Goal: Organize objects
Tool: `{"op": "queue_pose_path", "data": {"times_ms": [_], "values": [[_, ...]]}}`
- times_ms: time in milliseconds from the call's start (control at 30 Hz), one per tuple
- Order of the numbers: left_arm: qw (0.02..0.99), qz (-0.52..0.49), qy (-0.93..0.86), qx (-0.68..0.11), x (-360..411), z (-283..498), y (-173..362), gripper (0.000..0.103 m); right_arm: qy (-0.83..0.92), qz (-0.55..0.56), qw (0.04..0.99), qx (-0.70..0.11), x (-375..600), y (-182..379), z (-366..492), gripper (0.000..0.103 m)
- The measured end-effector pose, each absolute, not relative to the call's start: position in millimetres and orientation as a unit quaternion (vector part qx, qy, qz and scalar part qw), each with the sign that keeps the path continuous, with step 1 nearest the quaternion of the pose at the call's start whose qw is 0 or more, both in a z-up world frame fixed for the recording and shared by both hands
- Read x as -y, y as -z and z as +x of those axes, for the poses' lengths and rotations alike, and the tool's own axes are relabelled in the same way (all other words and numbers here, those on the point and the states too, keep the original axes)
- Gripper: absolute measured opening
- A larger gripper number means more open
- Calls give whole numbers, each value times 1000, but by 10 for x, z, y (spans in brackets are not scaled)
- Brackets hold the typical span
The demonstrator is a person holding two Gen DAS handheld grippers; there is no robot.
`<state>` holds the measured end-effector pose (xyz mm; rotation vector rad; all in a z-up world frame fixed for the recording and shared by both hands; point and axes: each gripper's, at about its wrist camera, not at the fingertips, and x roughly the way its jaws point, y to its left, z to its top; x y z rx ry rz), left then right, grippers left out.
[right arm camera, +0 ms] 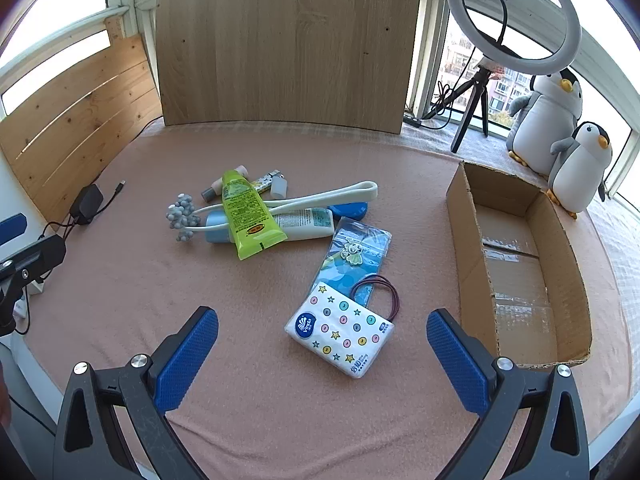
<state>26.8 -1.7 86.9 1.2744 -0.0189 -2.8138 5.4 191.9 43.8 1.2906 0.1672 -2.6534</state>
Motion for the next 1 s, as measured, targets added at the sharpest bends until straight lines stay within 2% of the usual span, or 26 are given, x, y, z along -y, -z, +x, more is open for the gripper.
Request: {"op": "queue_pose_path", "data": {"times_ms": [1000], "values": [[24, 422, 906, 5, 18, 214, -772, 103, 895, 433, 89, -61, -1931, -401, 37, 103]]}}
